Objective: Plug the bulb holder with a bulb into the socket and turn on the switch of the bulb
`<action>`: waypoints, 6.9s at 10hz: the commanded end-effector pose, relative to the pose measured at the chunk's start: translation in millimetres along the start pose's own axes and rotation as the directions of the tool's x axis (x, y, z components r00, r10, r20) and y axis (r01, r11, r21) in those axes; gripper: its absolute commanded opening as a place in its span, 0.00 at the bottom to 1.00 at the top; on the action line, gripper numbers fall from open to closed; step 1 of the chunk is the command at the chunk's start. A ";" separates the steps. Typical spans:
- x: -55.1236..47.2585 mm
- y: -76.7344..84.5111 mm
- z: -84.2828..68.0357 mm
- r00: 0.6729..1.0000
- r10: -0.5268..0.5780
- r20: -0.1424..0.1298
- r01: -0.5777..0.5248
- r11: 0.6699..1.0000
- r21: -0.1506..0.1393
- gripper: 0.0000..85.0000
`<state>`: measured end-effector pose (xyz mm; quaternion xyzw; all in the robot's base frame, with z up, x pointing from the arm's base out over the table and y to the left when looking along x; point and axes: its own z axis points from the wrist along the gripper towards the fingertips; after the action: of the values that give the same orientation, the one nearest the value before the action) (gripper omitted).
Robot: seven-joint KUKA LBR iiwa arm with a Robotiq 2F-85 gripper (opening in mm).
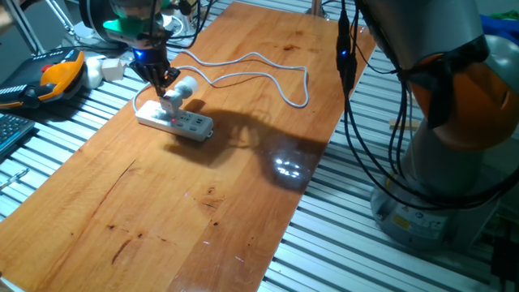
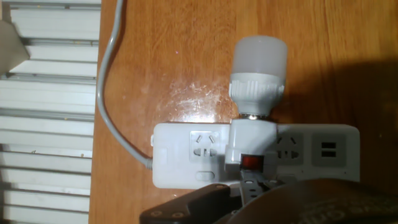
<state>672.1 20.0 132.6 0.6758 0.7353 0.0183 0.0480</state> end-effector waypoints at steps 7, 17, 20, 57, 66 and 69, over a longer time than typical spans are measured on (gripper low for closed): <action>-1.5 2.8 8.4 1.000 0.014 -0.011 -0.014 1.000 0.008 0.00; -1.6 2.4 18.5 0.999 0.024 -0.033 -0.023 1.000 0.015 0.00; -1.5 1.9 20.1 0.999 0.025 -0.034 -0.025 1.000 0.013 0.00; 8.4 -22.0 -44.6 0.982 -0.183 -0.053 0.185 0.982 0.036 0.00; 17.3 -25.4 -41.2 0.983 -0.179 -0.049 0.181 0.983 0.042 0.00; 17.3 -25.4 -41.2 0.974 -0.227 -0.027 0.227 0.974 -0.002 0.00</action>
<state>641.5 36.5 170.4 0.5858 0.8091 0.0216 0.0411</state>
